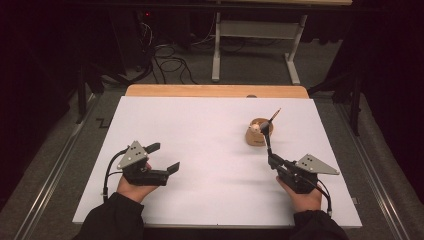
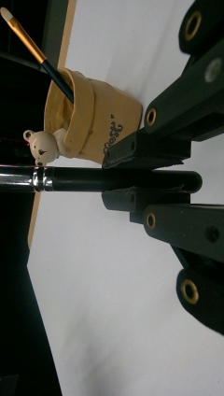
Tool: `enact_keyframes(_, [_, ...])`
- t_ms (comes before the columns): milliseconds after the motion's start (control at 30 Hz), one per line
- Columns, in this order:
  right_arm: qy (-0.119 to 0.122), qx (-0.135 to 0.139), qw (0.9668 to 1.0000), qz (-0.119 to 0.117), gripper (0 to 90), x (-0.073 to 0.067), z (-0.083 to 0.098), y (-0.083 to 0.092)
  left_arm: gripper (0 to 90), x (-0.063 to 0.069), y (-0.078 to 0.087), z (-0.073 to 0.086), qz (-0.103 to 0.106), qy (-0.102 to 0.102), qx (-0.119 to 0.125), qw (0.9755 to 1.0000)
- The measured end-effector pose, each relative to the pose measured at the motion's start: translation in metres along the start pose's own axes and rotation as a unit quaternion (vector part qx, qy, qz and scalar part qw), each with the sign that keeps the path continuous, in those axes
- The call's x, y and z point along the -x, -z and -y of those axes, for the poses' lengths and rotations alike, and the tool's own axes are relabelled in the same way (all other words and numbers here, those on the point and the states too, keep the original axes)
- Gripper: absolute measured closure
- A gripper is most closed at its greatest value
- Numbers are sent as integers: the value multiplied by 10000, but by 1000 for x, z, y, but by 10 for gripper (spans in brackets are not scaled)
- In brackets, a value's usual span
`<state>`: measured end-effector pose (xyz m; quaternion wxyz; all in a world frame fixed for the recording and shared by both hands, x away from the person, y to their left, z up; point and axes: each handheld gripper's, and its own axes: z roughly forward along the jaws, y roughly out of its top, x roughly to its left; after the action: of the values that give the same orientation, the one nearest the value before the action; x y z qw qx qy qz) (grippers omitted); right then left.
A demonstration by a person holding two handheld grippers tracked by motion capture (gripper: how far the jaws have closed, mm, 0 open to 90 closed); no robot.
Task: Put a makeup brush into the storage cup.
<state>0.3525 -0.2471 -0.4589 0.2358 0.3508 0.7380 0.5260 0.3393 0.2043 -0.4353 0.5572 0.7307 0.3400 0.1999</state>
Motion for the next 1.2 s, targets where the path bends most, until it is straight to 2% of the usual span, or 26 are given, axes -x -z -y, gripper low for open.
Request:
enact_keyframes(233, [35, -9, 10000, 19, 812, -1, 0, 0, 52, 11, -19, -19, 167, -76, 167, 9997])
enact_keyframes(400, [43, -19, 10000, 23, 812, -1, 0, 0, 52, 19, -36, -28, 250, -142, 159, 9995])
enact_keyframes(533, [60, -18, 10000, 22, 812, -1, 0, 0, 50, 25, -45, -29, 353, -101, 164, 9992])
enact_keyframes(633, [82, -11, 10000, 20, 812, -2, -1, 0, 50, 29, -50, -26, 428, -213, 101, 9988])
enact_keyframes(767, [89, 57, 9999, -59, 812, -7, -8, -5, 50, 31, -50, -22, 476, -204, 69, 9986])
enact_keyframes(867, [187, 67, 9997, -162, 812, -13, -16, -10, 53, 30, -47, -21, 517, -109, 111, 9985])
enact_keyframes(1200, [365, 160, 9984, -401, 812, -32, -38, -37, 53, 28, -44, -22, 517, -62, 179, 9985])
